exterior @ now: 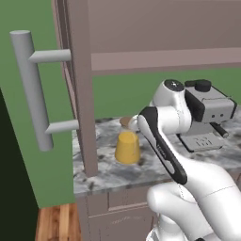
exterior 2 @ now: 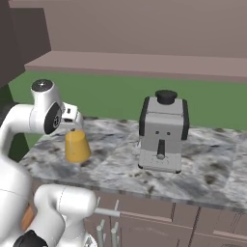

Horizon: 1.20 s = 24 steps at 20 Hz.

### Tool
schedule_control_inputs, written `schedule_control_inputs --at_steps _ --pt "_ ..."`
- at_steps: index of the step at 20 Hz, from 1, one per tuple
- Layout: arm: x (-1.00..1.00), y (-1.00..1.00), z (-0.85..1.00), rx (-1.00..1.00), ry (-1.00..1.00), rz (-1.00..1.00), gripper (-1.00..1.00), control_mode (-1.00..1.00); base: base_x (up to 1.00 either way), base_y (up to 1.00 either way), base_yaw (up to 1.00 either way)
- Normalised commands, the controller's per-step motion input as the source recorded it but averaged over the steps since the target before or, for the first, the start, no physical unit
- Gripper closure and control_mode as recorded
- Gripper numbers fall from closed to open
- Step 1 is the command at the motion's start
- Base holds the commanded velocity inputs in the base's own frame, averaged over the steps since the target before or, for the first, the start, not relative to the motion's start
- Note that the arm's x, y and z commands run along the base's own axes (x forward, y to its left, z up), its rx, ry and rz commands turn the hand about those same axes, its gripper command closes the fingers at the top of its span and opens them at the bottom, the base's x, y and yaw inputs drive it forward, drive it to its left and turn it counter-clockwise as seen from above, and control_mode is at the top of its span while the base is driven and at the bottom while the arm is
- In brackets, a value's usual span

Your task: There is a tray on the dining counter. Grab the cup, mug, and pitcher and place them on the tray. The pitcher may be placed next to the tray if it cannot fit the tray.

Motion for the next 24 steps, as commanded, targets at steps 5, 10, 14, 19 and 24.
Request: schedule_control_inputs --at_steps 5,10,14,19,24 --pt "0.09 0.10 -0.17 -0.09 0.00 0.04 -1.00 -1.00 0.00 0.00 0.00" --pt "0.01 0.09 -0.26 -0.02 0.00 0.02 -1.00 -1.00 0.00 0.00 0.00" --pt "0.10 0.00 -0.31 0.00 0.00 0.02 -1.00 -1.00 0.00 0.00 0.00" --pt "0.09 0.00 -0.24 0.00 0.00 0.01 -1.00 -1.00 0.00 0.00 0.00" --pt "0.12 0.00 -0.18 0.00 0.00 0.01 -1.00 -1.00 0.00 0.00 0.00"
